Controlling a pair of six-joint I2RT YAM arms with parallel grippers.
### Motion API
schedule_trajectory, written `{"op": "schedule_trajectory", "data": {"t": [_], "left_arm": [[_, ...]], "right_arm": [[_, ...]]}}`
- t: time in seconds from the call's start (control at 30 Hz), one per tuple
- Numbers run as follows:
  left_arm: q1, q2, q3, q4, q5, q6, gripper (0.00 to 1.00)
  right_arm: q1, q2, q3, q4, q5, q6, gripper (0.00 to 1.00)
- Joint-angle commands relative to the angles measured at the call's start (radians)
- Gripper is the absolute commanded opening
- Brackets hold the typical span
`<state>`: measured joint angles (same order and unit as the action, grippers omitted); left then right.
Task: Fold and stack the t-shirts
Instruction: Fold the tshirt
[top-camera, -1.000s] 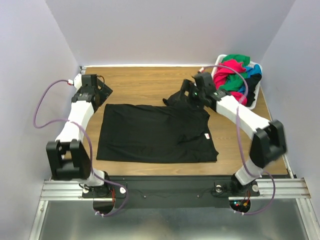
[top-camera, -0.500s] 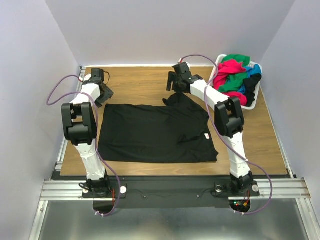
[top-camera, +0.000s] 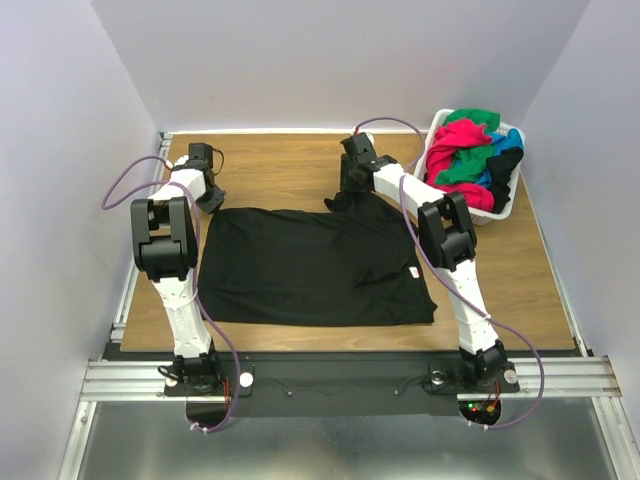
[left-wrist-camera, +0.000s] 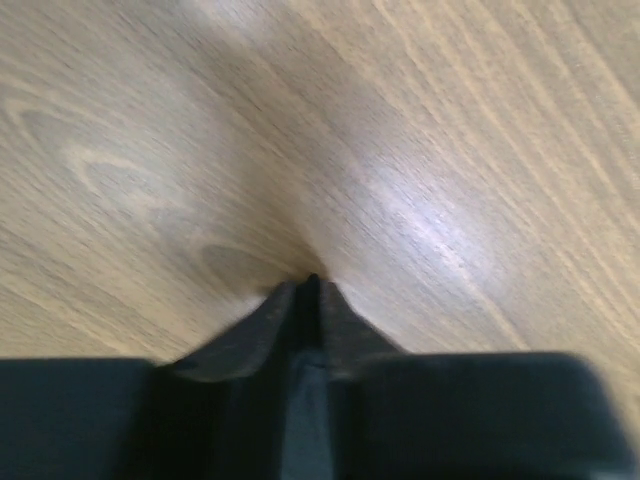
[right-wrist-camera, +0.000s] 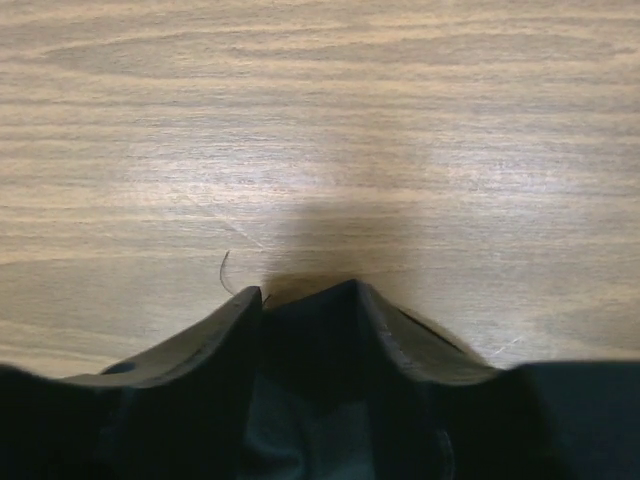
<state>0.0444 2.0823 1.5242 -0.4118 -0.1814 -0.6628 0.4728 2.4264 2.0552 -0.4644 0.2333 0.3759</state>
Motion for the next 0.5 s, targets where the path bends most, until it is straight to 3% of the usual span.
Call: {"op": "schedule_trajectory", "data": {"t": [0.0,0.07,0.33,0.47], "left_arm": [[-0.017,-0.002,-0.045,0.001,0.005,-0.004,0.14],[-0.024,0.002,-0.061,0.002,0.008,-0.001,0.00],[-0.041,-0.111,-0.101,0.042,-0.041,0.008,0.00],[-0.041,-0.206,-0.139,0.071,-0.073,0.009,0.00]], "right_arm": [[0.004,-0.001,0.008,0.015,0.020,-0.002,0.45],[0.004,-0.009,-0.007,0.015,0.020,0.003,0.35],[0.004,-0.056,-0.012,0.017,0.050,-0.011,0.02],[0.004,-0.093,-0.010,0.017,0.066,-0.017,0.01]]}}
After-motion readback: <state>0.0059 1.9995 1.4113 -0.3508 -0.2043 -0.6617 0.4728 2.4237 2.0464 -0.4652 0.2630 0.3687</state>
